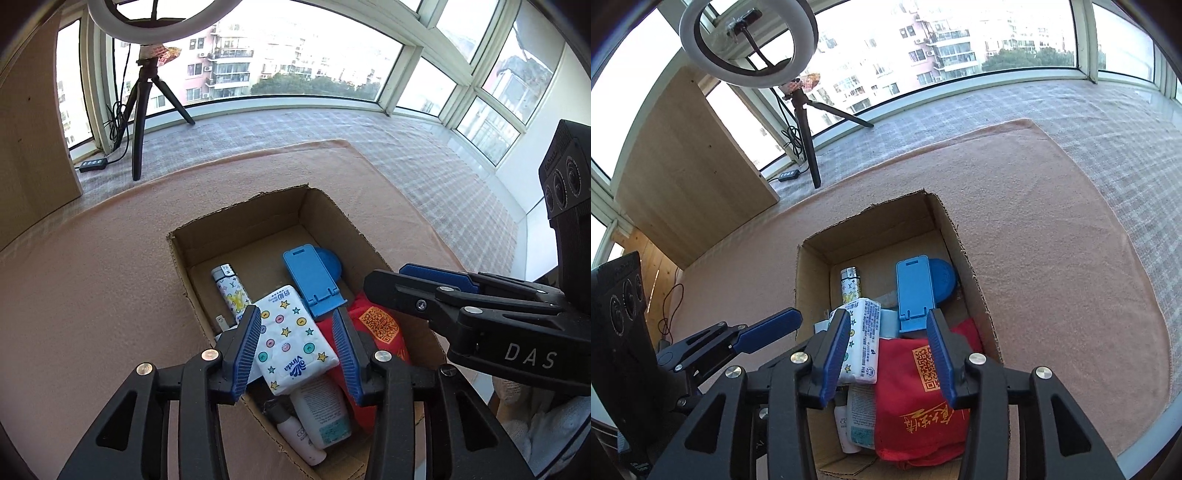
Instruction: Organize objects
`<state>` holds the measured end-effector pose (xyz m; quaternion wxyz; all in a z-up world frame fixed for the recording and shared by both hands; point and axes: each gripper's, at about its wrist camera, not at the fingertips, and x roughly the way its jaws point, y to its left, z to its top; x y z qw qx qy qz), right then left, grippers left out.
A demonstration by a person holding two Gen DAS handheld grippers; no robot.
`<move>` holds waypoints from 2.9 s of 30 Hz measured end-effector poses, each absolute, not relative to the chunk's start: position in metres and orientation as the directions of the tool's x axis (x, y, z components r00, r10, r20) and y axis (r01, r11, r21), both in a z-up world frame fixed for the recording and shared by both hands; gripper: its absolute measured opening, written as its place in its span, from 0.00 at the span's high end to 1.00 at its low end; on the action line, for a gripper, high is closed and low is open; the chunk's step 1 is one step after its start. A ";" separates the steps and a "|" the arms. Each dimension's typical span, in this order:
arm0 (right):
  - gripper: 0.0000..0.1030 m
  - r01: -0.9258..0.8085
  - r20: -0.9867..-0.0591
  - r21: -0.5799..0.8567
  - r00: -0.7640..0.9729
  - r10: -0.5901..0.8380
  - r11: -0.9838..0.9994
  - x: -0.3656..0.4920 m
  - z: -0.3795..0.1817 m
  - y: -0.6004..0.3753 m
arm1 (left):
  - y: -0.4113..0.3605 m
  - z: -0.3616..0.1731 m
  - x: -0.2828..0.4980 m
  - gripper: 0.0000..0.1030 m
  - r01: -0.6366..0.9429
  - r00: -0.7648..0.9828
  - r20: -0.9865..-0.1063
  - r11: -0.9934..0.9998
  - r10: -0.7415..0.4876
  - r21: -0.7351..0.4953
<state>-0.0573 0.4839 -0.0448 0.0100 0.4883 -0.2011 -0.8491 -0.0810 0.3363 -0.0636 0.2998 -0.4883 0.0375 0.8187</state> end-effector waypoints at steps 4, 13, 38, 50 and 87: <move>0.61 -0.167 -0.824 0.343 -0.526 -0.210 -0.925 -0.047 -0.042 0.465 | 0.305 -0.058 -0.070 0.53 -0.494 -0.365 -0.820 -0.838 0.441 -0.231; 0.58 -0.080 -0.822 0.245 -0.545 -0.164 -0.966 -0.022 -0.030 0.391 | 0.220 -0.044 -0.042 0.43 -0.397 -0.436 -0.819 -0.897 0.372 -0.196; 0.54 0.060 -0.791 0.238 -0.568 -0.229 -0.970 -0.019 -0.014 0.256 | 0.043 -0.015 -0.009 0.30 -0.125 -0.572 -0.803 -0.986 0.165 -0.114; 0.50 0.085 -0.791 0.206 -0.571 -0.217 -0.975 -0.022 -0.017 0.235 | 0.032 -0.021 -0.009 0.27 -0.099 -0.578 -0.808 -0.993 0.114 -0.070; 0.46 0.068 -0.795 0.152 -0.584 -0.163 -0.986 -0.016 -0.019 0.233 | 0.032 -0.030 -0.009 0.19 -0.086 -0.570 -0.816 -0.995 0.098 -0.059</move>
